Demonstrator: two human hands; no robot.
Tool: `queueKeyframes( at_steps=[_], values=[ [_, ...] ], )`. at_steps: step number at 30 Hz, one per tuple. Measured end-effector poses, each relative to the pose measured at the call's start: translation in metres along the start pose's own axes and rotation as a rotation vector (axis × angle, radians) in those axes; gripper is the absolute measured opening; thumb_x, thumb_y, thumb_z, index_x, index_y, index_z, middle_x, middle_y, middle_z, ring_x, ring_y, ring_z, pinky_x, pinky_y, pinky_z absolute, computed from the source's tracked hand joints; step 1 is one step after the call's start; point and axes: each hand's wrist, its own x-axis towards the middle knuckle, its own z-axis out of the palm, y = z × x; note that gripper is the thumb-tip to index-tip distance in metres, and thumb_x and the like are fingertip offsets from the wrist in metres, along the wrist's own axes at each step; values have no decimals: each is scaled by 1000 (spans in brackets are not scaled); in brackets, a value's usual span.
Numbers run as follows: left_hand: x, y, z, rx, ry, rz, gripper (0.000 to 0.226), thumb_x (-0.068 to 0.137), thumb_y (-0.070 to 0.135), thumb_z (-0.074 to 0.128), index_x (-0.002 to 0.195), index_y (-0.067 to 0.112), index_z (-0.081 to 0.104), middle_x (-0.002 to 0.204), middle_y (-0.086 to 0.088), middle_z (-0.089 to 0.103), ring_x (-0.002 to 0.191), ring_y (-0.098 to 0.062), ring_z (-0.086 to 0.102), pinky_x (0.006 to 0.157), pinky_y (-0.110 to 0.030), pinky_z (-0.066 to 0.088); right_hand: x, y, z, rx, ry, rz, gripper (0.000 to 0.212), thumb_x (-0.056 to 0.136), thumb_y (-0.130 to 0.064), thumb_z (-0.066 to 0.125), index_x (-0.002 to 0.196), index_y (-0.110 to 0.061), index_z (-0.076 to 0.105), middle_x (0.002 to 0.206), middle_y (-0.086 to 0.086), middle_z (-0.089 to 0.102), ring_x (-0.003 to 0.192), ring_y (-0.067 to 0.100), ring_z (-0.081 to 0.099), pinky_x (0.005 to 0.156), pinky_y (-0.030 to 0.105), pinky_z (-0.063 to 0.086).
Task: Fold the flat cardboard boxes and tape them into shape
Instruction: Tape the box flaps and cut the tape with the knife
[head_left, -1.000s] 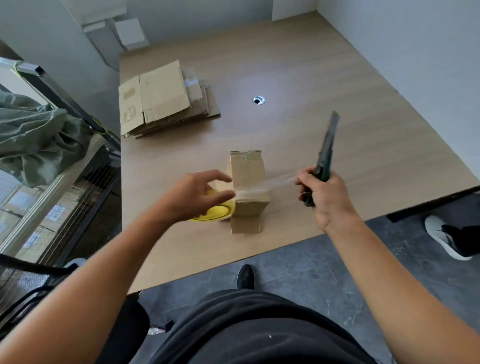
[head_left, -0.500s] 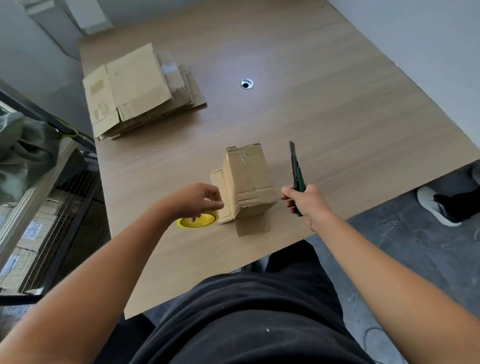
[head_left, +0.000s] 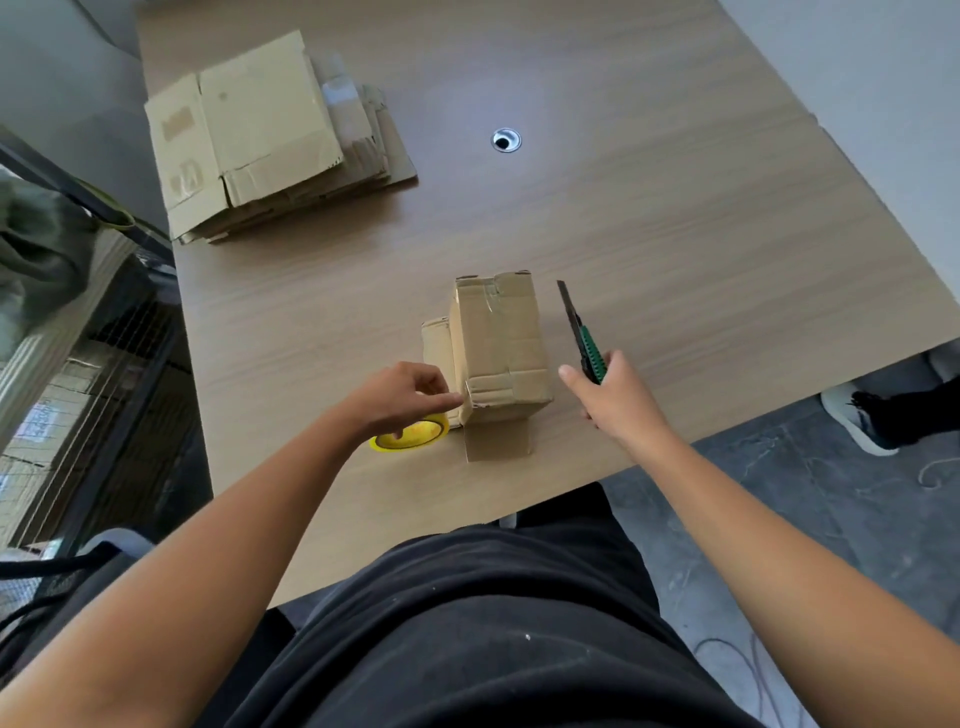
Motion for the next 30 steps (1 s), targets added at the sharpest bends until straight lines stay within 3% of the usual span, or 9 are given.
queueKeyframes(
  at_steps=[2,6,9,13,18,21,25,27,30],
  values=[
    [2,1,4,7,26,-2,32,88,57,69,86,25,69,92,12,69,44,-9,57,39,-23,44,-14,-7,-6,-8,62,-90,40,98,-53,55,112,-18,40,92,-2,57,76,15,59,56,31,43],
    [4,4,14,-44,69,-3,33,87,57,70,82,24,69,93,7,72,41,-5,53,38,-23,44,-41,-31,2,25,-19,-302,29,102,-49,49,93,-22,48,81,6,59,70,21,59,55,36,47],
    [7,9,21,-86,87,-16,37,86,58,70,85,20,69,96,4,73,56,-14,60,40,-23,44,-50,-44,27,-122,-69,-436,29,103,-44,50,97,-18,61,95,0,57,92,16,55,75,30,47],
    [12,16,37,-49,162,-30,41,88,61,66,87,20,68,97,1,73,61,-12,60,49,-25,45,-49,-37,47,-255,-39,-447,43,102,-40,54,124,-5,68,132,2,56,124,19,49,106,36,43],
    [5,18,42,-131,174,-73,32,90,53,65,97,21,69,106,7,70,69,-21,70,56,-34,59,-48,-28,50,-360,-38,-450,48,103,-39,52,126,0,67,154,2,45,140,20,44,112,39,43],
    [-6,6,37,-181,128,-79,22,93,38,61,108,24,69,117,9,67,69,-23,71,57,-33,59,-49,-29,51,-426,-80,-440,43,103,-37,52,116,0,69,162,4,35,152,20,27,120,40,34],
    [-20,-10,26,-172,104,-62,33,98,36,61,128,22,63,125,11,61,74,-18,71,66,-34,61,-50,-37,53,-505,-173,-408,44,104,-38,49,116,-1,69,167,7,24,155,21,16,122,40,29],
    [-24,-13,21,-142,129,-41,30,97,36,64,124,22,65,124,11,63,79,-19,71,69,-38,63,-51,-44,55,-563,-238,-398,48,104,-39,46,117,0,69,168,10,17,156,24,12,123,40,26],
    [-20,-11,15,-39,182,-51,23,93,37,68,113,25,70,115,10,67,70,-4,61,58,-24,52,-52,-52,59,-647,-287,-372,54,105,-42,41,124,3,66,169,13,10,157,28,6,123,41,21]
  ],
)
